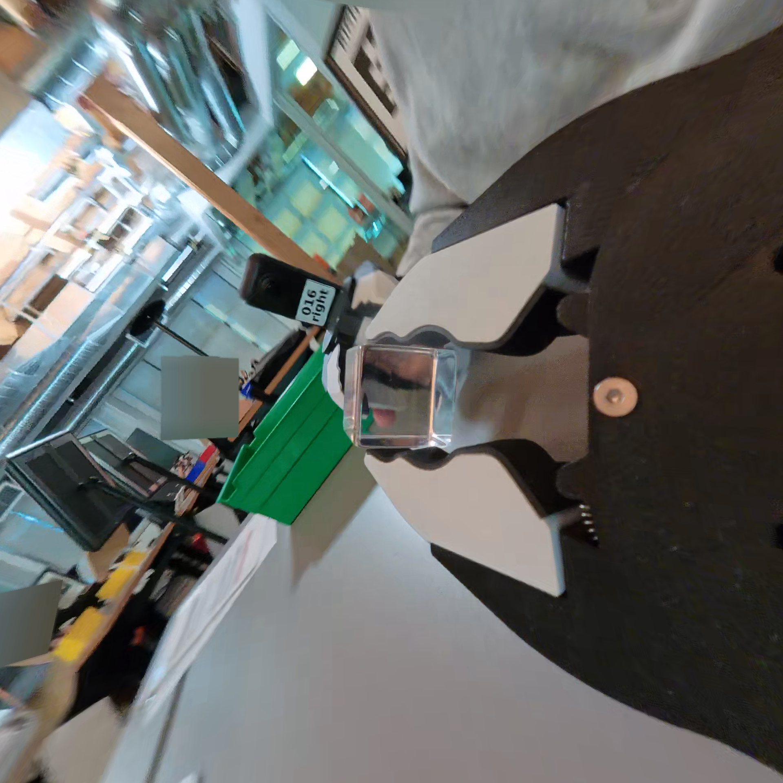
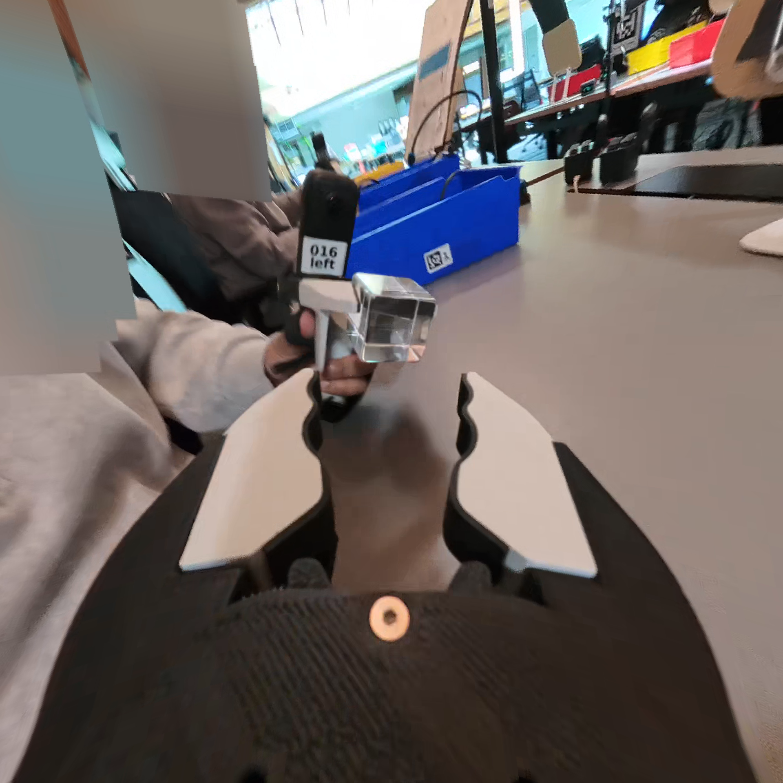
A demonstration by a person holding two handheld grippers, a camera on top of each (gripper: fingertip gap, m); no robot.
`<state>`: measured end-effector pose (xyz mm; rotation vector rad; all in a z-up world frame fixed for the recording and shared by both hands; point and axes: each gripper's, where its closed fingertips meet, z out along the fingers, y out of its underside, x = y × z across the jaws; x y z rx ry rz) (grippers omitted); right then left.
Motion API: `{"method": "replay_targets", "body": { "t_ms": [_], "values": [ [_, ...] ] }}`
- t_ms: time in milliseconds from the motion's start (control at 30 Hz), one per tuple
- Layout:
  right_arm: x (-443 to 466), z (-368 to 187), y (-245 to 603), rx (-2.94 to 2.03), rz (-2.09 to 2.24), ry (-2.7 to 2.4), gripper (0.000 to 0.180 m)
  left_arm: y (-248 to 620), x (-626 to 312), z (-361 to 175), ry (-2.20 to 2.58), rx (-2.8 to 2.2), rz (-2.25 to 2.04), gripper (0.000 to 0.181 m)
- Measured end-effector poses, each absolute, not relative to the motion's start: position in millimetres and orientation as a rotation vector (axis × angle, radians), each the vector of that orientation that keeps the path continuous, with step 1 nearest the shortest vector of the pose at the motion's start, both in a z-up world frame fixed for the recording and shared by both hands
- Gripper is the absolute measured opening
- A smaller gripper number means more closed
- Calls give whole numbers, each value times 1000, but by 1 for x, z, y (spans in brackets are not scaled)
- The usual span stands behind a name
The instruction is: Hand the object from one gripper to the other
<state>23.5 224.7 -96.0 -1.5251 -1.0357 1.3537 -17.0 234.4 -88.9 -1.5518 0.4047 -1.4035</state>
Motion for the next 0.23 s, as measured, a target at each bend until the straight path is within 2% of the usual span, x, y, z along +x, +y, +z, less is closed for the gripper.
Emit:
{"method": "replay_targets", "body": {
  "t_ms": [33, 233],
  "values": [
    [24, -93, 225, -1540, 1432, -990, 63, 234, -18, -86, 453, -1533, -1322, 44],
    [16, -80, 204, -1635, 2189, -719, 84, 217, -10, -70, 738, -1387, -953, 44]
  ]
}}
